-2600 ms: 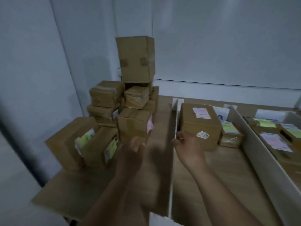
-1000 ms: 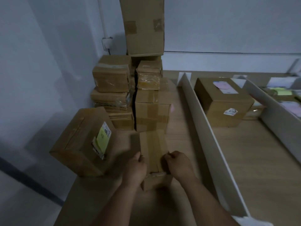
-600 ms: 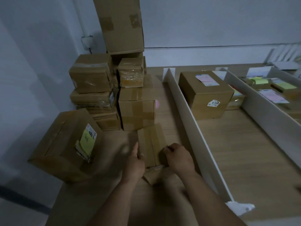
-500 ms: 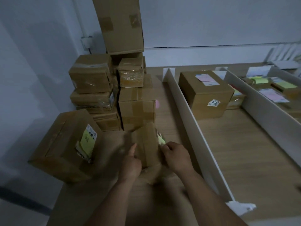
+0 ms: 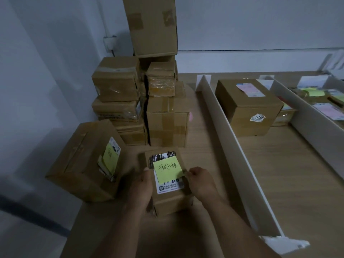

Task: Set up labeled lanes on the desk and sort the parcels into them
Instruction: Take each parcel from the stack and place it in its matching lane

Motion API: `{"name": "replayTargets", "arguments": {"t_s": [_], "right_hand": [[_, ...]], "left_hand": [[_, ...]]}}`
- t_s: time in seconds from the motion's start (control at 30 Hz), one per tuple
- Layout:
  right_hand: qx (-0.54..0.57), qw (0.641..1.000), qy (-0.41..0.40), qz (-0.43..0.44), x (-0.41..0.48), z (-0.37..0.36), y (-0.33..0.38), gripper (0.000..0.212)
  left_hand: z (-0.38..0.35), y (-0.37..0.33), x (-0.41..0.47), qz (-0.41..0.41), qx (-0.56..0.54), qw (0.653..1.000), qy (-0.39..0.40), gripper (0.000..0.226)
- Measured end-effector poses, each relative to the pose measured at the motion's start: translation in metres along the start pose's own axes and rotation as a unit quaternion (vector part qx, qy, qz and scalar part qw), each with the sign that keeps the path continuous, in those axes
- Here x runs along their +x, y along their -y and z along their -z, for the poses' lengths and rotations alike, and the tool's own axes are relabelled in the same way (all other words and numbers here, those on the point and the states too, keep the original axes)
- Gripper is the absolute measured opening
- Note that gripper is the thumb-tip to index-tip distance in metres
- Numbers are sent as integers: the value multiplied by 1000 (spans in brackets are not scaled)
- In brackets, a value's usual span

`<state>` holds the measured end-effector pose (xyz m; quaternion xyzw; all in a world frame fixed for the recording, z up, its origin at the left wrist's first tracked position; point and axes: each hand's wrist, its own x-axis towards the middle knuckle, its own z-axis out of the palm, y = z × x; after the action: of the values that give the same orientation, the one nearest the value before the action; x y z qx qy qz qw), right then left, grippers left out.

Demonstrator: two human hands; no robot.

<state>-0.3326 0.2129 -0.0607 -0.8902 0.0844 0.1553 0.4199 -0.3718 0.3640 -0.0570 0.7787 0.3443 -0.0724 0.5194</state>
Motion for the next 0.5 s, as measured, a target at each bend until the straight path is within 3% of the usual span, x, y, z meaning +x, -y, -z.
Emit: {"name": "replayTargets", "arguments": {"t_s": [0.23, 0.37, 0.5], "right_hand": [[0, 1000, 14, -2, 3, -5, -1, 29], [35, 999, 7, -11, 7, -8, -5, 16], [74, 997, 12, -24, 6, -9, -11, 5]], "left_hand": [[3, 11, 3, -31, -7, 999, 17, 38], [0, 11, -2, -28, -30, 999, 30, 17], [-3, 16, -6, -53, -24, 996, 63, 30]]}}
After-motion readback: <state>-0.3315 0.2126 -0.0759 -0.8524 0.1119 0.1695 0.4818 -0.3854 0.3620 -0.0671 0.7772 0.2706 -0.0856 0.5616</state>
